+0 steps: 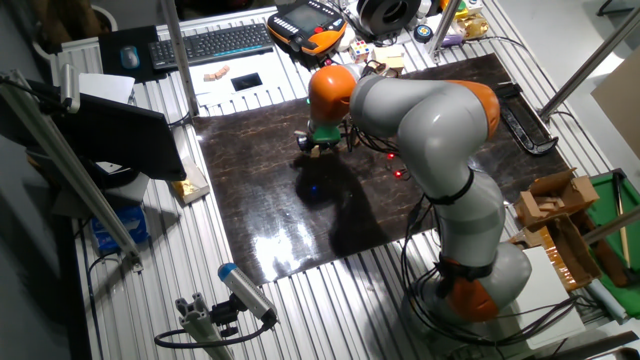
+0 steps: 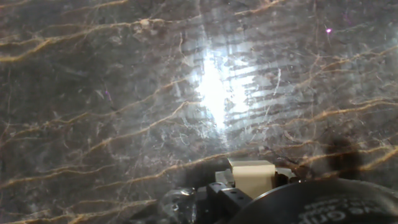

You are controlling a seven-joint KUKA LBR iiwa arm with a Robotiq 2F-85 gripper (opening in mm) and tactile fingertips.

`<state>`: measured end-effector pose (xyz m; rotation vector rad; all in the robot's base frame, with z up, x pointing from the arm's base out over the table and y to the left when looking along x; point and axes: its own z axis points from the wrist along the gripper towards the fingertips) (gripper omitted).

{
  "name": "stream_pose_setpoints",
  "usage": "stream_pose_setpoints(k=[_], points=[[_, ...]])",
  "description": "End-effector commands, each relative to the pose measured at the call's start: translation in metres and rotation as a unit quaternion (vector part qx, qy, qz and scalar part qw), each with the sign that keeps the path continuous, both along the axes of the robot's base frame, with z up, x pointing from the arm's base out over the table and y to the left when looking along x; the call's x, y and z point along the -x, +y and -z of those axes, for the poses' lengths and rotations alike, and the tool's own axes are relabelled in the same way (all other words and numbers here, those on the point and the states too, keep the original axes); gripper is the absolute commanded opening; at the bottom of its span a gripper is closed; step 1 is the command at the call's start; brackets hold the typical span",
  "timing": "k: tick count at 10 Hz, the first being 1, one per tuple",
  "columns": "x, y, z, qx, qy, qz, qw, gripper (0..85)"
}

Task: Stack the blocks in a vertical line of five

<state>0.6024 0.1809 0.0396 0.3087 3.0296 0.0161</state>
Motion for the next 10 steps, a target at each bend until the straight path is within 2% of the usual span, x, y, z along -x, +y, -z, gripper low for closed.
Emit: stream_pose_setpoints(k=[1,3,4,6,8,10], points=[[0.0002,0.000,-0.005,0.000,-0.002,0.004,1.000,1.0],[0.0007,-0.006,-0.028,-0.003,-0.001,0.021,1.000,1.0],[0.0007,-0.013,-0.047,-0.005,0.001,0.049,0.999,1.0],[0.0022,-0.025,-0.073,-0.020,0.005,0.107,0.994,0.7],[0.0034,-0.038,-0.094,-0.020,0.005,0.146,0.989,0.7],[0.0010,-0.057,-0.109,-0.025,0.005,0.179,0.983,0.7]])
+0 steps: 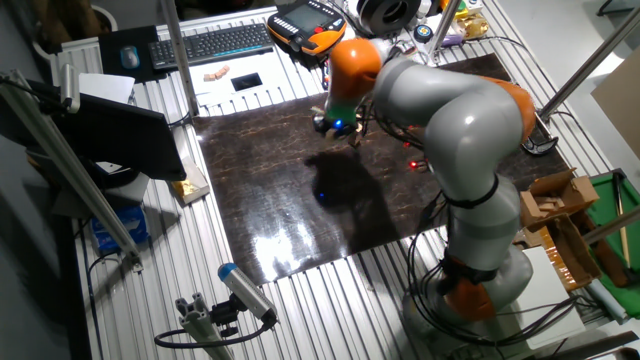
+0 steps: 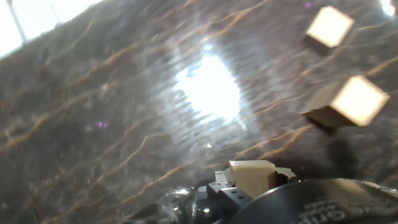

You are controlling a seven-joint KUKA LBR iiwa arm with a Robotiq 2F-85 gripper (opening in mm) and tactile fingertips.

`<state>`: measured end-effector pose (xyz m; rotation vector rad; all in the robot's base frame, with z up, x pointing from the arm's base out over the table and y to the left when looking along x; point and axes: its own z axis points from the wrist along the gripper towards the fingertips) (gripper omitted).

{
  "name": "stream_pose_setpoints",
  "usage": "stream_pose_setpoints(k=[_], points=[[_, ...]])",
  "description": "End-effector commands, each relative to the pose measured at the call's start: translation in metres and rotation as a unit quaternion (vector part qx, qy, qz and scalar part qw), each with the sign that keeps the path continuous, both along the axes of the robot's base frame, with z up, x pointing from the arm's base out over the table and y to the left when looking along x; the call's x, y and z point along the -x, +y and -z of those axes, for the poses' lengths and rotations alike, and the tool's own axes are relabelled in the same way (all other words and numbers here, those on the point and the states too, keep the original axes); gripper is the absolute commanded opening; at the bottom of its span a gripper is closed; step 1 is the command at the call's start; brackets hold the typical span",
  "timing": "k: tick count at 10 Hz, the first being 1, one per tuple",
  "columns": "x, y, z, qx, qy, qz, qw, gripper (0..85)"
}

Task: Stack the blocks in a vertical line of five

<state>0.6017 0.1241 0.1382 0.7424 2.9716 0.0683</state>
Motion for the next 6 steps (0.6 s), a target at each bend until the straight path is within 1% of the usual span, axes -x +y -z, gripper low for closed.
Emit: stream_pose_setpoints(k=[1,3,6], points=[[-0.0021,-0.009,-0.017,-0.003,0.002,0.057,0.998,0.7],[-0.0030,-0.024,-0.025,-0.007,0.004,0.099,0.995,0.7],[-0.0043,-0.042,-0.025,-0.004,0.002,0.116,0.993,0.7]])
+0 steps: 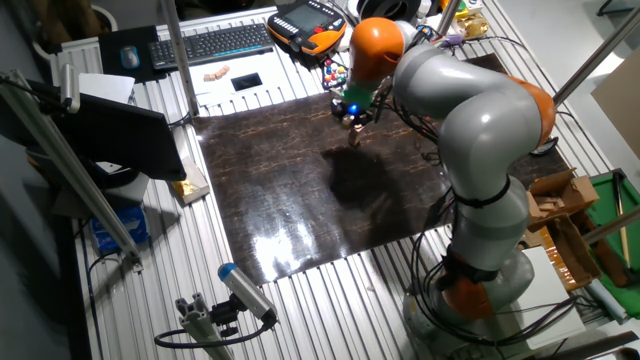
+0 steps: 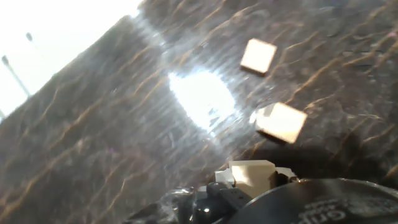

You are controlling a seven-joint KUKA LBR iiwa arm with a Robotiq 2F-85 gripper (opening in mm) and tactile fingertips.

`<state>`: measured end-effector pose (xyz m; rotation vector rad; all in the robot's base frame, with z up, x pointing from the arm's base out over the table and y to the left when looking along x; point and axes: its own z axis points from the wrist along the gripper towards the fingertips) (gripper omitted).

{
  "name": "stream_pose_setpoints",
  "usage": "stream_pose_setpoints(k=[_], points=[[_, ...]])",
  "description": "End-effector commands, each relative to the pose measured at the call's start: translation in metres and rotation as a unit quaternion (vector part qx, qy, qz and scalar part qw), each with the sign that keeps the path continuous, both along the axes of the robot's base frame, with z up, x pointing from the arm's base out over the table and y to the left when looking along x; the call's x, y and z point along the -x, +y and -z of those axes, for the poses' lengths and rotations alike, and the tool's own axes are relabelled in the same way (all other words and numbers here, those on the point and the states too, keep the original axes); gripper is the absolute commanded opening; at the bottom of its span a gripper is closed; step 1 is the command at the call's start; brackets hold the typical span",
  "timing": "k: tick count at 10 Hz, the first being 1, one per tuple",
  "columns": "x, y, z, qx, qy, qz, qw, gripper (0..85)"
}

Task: Stack the blocks in a vertical line of five

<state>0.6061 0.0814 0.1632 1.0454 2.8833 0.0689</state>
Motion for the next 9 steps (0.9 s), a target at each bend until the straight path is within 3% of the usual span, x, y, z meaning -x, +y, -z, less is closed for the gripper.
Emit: stream_pose_setpoints(k=[1,6,9], points=[[-0.0010,-0.004,0.002,-0.002,0.001,0.024,1.000,0.7],[-0.0011,-0.023,0.008,-0.005,-0.001,0.095,0.995,0.7],[-0.0019,-0.033,0.008,0.019,-0.005,0.120,0.993,0.7]])
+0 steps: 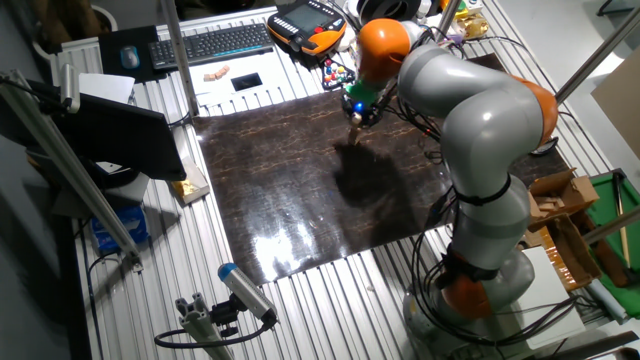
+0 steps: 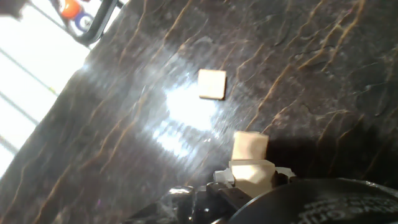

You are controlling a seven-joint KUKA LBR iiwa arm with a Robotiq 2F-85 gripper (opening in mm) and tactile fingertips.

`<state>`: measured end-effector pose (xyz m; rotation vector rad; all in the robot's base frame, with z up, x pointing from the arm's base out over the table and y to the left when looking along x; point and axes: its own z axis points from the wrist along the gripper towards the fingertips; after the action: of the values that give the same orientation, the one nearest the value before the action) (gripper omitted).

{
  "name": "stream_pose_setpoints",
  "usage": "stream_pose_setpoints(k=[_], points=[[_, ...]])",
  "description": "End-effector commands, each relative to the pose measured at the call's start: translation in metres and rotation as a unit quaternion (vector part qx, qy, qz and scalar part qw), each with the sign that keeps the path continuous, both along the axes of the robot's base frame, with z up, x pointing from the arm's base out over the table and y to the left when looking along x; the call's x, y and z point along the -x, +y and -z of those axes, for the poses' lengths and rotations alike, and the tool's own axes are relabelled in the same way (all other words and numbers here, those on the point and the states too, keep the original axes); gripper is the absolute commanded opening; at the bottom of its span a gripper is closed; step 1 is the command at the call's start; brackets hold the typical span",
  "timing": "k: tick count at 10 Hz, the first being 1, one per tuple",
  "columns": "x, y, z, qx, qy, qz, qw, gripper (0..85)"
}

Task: Stack the blocks in a vertical line of five

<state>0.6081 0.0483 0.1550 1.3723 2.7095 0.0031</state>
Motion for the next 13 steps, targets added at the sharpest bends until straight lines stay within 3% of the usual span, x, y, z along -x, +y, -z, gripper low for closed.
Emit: stream_pose_setpoints(k=[1,7,13], points=[[0.0001,-0.002,0.002,0.004,-0.003,0.012,1.000,0.7],[-0.0057,-0.010,0.017,0.000,-0.002,0.042,0.999,0.7],[-0.0062,-0.015,0.022,0.002,0.000,0.055,0.998,0.7]])
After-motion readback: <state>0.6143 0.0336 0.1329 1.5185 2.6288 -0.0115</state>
